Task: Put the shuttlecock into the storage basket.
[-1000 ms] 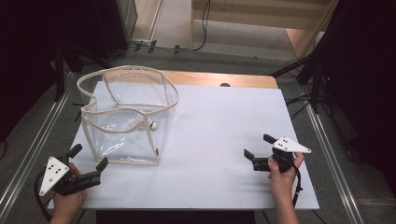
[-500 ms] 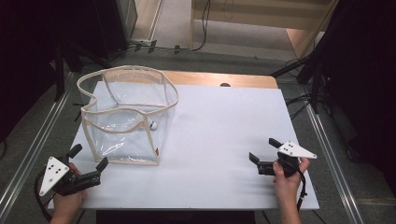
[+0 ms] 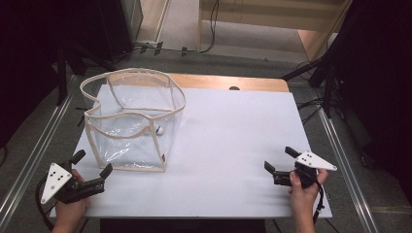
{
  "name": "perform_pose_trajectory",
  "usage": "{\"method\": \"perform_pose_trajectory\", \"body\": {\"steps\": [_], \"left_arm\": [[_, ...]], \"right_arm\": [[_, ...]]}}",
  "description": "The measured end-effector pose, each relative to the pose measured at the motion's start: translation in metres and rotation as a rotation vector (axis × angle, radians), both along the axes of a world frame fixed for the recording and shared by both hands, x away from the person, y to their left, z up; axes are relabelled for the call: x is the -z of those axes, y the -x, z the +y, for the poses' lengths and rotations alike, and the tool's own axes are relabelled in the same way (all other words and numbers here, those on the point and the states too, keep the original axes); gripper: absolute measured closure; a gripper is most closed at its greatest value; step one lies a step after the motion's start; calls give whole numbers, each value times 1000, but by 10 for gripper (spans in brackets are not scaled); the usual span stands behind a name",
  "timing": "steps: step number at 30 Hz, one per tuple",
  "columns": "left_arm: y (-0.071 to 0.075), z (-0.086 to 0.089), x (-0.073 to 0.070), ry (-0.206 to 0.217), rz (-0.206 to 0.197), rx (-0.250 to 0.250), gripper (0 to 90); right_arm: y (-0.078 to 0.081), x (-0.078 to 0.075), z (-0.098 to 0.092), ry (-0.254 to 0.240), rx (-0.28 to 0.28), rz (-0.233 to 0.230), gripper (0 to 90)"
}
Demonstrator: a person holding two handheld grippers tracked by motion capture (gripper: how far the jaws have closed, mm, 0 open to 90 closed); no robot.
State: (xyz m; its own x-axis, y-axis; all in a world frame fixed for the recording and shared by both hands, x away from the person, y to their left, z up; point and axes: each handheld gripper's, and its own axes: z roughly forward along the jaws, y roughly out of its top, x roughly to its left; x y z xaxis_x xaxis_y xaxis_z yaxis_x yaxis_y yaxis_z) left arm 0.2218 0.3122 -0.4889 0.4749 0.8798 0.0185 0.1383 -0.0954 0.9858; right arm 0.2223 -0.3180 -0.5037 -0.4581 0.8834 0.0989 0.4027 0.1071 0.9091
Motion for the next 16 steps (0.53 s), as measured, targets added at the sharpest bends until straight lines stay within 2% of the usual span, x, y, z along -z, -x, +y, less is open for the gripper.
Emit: {"method": "perform_pose_trajectory", "body": {"steps": [6,16], "left_arm": [[0,0,0,0,0,1,21],[0,0,0,0,1,-1,21]], "right_arm": [[3,2,-3,7,3,3,0],[4,4,-6,-17,13,3,0]]}}
